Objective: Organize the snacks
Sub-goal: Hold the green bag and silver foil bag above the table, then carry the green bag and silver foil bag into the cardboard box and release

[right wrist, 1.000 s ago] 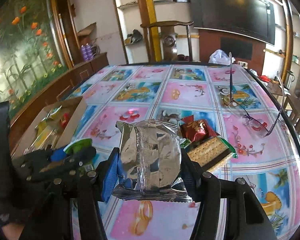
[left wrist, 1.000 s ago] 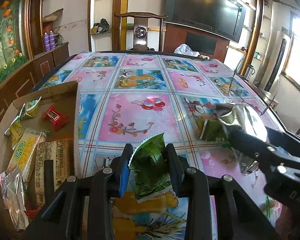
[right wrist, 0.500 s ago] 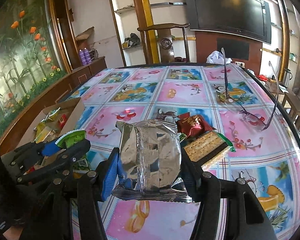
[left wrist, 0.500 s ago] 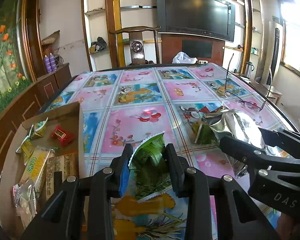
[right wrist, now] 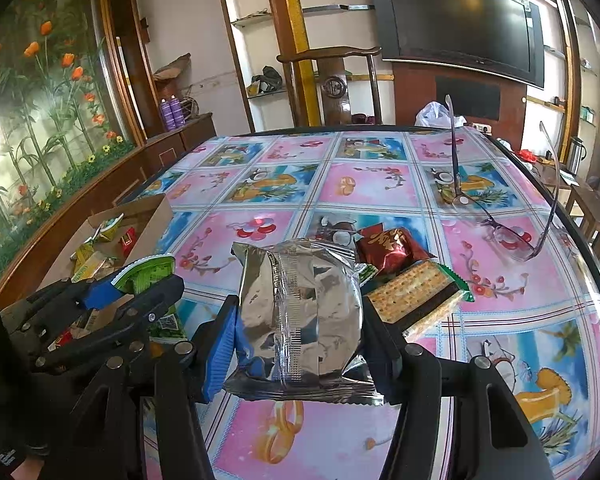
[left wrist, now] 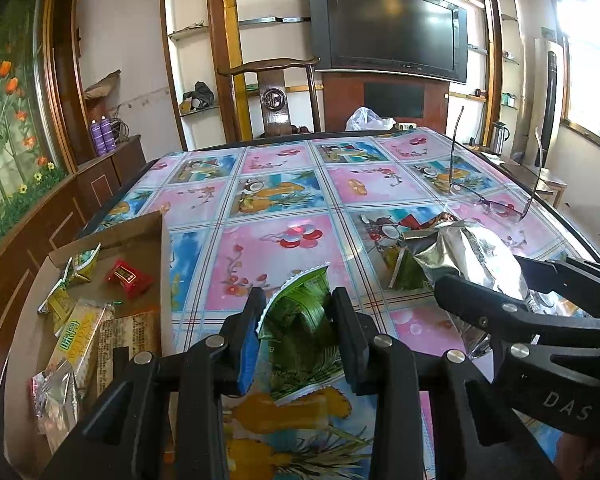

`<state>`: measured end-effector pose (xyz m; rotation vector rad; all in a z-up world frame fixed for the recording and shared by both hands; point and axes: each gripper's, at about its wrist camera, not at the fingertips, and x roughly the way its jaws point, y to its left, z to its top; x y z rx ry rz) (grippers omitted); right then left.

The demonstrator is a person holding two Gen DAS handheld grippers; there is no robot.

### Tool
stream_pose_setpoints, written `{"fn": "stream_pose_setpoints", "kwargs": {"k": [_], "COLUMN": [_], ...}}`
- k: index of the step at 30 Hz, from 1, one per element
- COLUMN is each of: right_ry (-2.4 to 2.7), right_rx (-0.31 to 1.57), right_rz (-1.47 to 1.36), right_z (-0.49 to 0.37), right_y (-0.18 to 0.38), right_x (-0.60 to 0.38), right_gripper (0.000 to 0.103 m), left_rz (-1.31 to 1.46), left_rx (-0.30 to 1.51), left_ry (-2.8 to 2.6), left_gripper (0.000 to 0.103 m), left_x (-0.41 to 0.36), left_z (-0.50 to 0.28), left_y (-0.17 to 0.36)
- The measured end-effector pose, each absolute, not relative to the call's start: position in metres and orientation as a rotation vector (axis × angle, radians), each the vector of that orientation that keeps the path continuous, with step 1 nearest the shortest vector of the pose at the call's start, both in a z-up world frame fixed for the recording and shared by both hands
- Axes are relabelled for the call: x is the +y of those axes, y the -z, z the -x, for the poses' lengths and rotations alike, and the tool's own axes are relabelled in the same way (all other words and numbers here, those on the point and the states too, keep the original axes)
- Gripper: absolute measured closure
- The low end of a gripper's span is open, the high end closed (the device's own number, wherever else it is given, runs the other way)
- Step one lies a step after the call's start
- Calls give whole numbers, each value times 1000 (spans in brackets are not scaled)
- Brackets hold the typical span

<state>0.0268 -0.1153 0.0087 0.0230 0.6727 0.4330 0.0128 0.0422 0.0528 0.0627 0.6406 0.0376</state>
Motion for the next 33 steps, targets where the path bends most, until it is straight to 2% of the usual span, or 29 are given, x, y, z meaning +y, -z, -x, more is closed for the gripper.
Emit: {"fn": "stream_pose_setpoints", "kwargs": {"k": [21,33], "right_ry": [-422,-422], "right_rx": [661,649], "right_rz": [-48,-65], "right_z": [-25,-19], "right_y": [-12,-13], "right_x": [-115,-93], "right_gripper": [41,41], "left_rz": [-3,115], "left_rx": [622,584], "left_ry": [-7,-87], "left_gripper": [70,70], "left_x": [49,108], "left_z": [-9,-3], "left_y": [-64,-86]}}
